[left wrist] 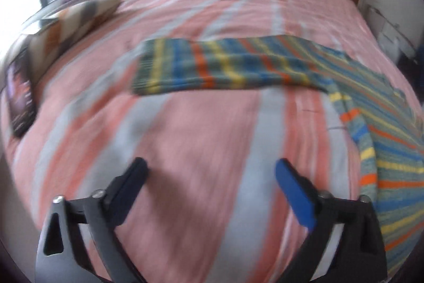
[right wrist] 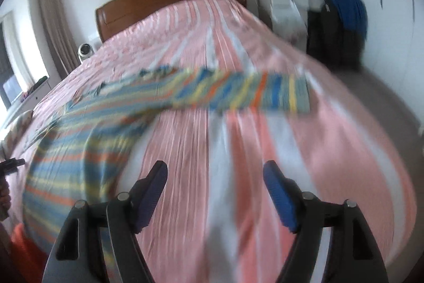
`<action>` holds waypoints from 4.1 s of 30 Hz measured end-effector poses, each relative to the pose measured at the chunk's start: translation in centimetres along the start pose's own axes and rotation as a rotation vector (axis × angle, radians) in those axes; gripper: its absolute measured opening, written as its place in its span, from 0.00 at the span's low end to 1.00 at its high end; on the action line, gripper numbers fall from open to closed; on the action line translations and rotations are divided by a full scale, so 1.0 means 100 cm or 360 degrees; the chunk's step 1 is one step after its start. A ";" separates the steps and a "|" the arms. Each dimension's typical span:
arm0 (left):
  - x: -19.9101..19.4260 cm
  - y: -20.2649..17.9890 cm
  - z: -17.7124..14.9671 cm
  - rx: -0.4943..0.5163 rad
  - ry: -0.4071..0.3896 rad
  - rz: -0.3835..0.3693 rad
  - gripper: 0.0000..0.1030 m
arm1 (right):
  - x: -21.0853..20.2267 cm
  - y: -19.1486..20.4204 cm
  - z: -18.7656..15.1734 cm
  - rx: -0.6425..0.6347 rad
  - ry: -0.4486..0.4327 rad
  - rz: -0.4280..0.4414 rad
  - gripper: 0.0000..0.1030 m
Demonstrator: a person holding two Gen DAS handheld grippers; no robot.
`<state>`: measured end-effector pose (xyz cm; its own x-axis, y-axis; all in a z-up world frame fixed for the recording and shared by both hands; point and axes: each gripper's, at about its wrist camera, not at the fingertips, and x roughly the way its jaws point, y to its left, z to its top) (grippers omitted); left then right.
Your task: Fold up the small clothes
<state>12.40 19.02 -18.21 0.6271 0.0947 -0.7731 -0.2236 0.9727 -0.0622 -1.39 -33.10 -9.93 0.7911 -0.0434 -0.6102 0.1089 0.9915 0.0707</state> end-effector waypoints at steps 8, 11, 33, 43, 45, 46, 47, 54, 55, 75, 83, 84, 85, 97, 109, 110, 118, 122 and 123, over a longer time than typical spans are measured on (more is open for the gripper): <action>0.012 -0.008 -0.015 0.0053 -0.0170 0.0064 1.00 | 0.065 -0.022 -0.020 0.0026 0.0128 -0.0148 0.72; 0.013 -0.005 -0.018 0.0041 -0.0195 0.0037 1.00 | 0.060 -0.030 -0.023 0.0082 0.0079 -0.0103 0.73; 0.012 -0.005 -0.025 0.0043 -0.0244 0.0050 1.00 | 0.062 -0.030 -0.027 0.0084 0.0052 -0.0059 0.77; 0.013 -0.005 -0.024 0.0042 -0.0246 0.0050 1.00 | 0.062 -0.029 -0.027 0.0084 0.0052 -0.0060 0.77; 0.013 -0.005 -0.024 0.0042 -0.0246 0.0050 1.00 | 0.062 -0.029 -0.027 0.0083 0.0053 -0.0060 0.77; 0.013 -0.005 -0.024 0.0042 -0.0246 0.0050 1.00 | 0.062 -0.029 -0.027 0.0083 0.0053 -0.0060 0.77; 0.013 -0.005 -0.024 0.0042 -0.0247 0.0050 1.00 | 0.062 -0.029 -0.027 0.0083 0.0053 -0.0060 0.77; 0.013 -0.005 -0.025 0.0042 -0.0246 0.0051 1.00 | 0.062 -0.029 -0.027 0.0083 0.0053 -0.0060 0.77; 0.014 -0.005 -0.024 0.0041 -0.0247 0.0051 1.00 | 0.062 -0.029 -0.027 0.0083 0.0054 -0.0061 0.77; 0.014 -0.005 -0.025 0.0039 -0.0248 0.0052 1.00 | 0.062 -0.029 -0.027 0.0081 0.0055 -0.0060 0.77; 0.014 -0.005 -0.025 0.0039 -0.0249 0.0052 1.00 | 0.062 -0.029 -0.027 0.0080 0.0055 -0.0060 0.77; 0.014 -0.005 -0.025 0.0039 -0.0249 0.0052 1.00 | 0.062 -0.029 -0.027 0.0080 0.0055 -0.0060 0.77; 0.014 -0.005 -0.025 0.0039 -0.0249 0.0052 1.00 | 0.062 -0.029 -0.027 0.0079 0.0055 -0.0060 0.77; 0.015 -0.005 -0.025 0.0038 -0.0250 0.0053 1.00 | 0.062 -0.029 -0.027 0.0078 0.0055 -0.0059 0.77; 0.015 -0.006 -0.025 0.0037 -0.0251 0.0053 1.00 | 0.062 -0.029 -0.027 0.0076 0.0056 -0.0059 0.77; 0.015 -0.006 -0.025 0.0037 -0.0251 0.0053 1.00 | 0.062 -0.029 -0.027 0.0076 0.0056 -0.0060 0.77; 0.015 -0.006 -0.025 0.0037 -0.0252 0.0054 1.00 | 0.062 -0.029 -0.027 0.0075 0.0056 -0.0059 0.77; 0.015 -0.006 -0.025 0.0037 -0.0252 0.0054 1.00 | 0.063 -0.029 -0.027 0.0075 0.0056 -0.0059 0.77; 0.016 -0.006 -0.025 0.0037 -0.0252 0.0054 1.00 | 0.063 -0.029 -0.027 0.0075 0.0056 -0.0059 0.77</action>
<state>11.66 18.09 -20.93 0.7297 0.1580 -0.6652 -0.2306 0.9728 -0.0219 1.64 -35.94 -16.04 0.7643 -0.0748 -0.6406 0.1667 0.9824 0.0841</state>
